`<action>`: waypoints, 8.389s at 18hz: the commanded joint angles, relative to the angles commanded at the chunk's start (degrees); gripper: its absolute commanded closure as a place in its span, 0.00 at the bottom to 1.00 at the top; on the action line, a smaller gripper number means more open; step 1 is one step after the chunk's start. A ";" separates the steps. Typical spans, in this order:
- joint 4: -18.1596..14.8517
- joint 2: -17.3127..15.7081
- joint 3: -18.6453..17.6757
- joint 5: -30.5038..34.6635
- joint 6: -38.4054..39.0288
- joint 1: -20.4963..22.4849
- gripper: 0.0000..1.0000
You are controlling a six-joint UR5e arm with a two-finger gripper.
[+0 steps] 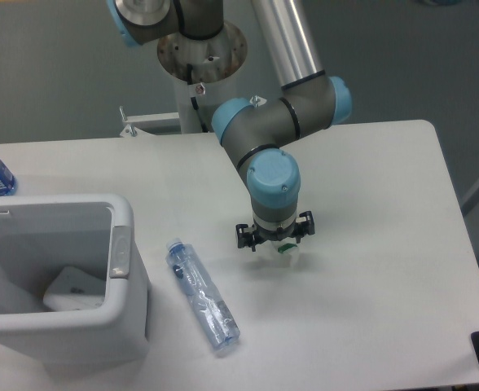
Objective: Place the trash in the trash can
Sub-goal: 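Lower the open gripper over the crumpled clear plastic bag, then close the gripper on the plastic bag and lift it, then carry the bag over the white bin and open the gripper, then move the open gripper back and lower it over the water bottle, then close the gripper around the clear water bottle and lift it, then carry the bottle over the white bin and release it inside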
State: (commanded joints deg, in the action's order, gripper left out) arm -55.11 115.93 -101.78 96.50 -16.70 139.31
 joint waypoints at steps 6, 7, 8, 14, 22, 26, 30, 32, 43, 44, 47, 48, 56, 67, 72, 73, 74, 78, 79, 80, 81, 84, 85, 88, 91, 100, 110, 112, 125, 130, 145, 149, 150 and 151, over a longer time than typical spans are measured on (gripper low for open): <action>-0.17 -0.35 0.35 2.72 -0.88 0.44 1.00; -0.26 -0.53 0.52 2.90 -0.88 0.96 1.00; -0.44 -0.79 0.61 2.90 -0.97 1.23 1.00; -1.23 -3.95 2.99 2.03 -5.09 4.39 1.00; -1.06 -10.45 11.41 -15.09 -1.69 8.35 1.00; -0.88 -11.51 18.79 -28.00 9.19 10.10 1.00; -0.53 -13.09 21.80 -34.97 17.92 8.79 1.00; -0.44 -14.32 22.23 -37.60 19.15 5.29 1.00; 0.00 -16.35 20.92 -37.44 20.48 -16.95 0.71; 0.00 -16.35 20.92 -37.35 20.30 -17.14 0.50; 0.18 -16.35 21.00 -37.26 20.04 -17.14 0.00; 0.18 -16.26 21.35 -37.26 20.04 -17.14 0.00; 3.76 -15.56 20.74 -32.61 19.07 -5.21 0.00; 5.71 -11.69 20.48 -26.65 19.86 7.12 0.00; 5.71 -8.36 19.34 -16.53 20.13 5.11 0.00; 5.71 -7.31 19.25 -16.00 19.87 4.14 0.00; 5.80 -5.90 19.16 -15.99 19.69 2.91 0.00; 5.71 -0.10 19.16 -16.34 19.77 -1.83 0.00; 5.71 1.30 19.16 -16.43 19.77 -2.54 0.00; 5.80 2.71 19.16 -16.43 19.95 -3.16 0.00; 5.89 4.03 19.16 -16.35 19.86 -3.95 0.00; 5.80 7.28 18.98 -16.08 19.69 -5.71 0.00; 5.89 7.82 19.07 -16.08 19.69 -5.71 0.00; 6.15 9.57 18.98 -16.08 19.51 -6.67 0.00; 6.50 10.98 18.81 -15.91 19.69 -7.03 0.00; 6.59 13.36 18.46 -13.09 19.86 -9.22 0.00; 6.59 13.62 17.75 -12.04 20.04 -9.40 0.32; 6.59 13.53 17.66 -11.95 19.95 -9.40 0.35; 6.59 10.11 17.83 -11.86 15.38 -8.62 0.42; 7.91 3.96 25.46 -14.22 15.11 -2.38 0.42; 13.27 -6.68 36.30 -18.98 17.66 -8.60 0.42; 13.27 -7.03 35.42 -18.90 17.75 -15.98 0.42; 13.27 -7.03 35.24 -18.89 17.75 -17.30 0.42; 13.27 -6.86 35.24 -18.89 17.84 -18.27 0.42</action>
State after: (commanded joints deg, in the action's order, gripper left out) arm -41.84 109.07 -66.53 77.61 1.14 121.04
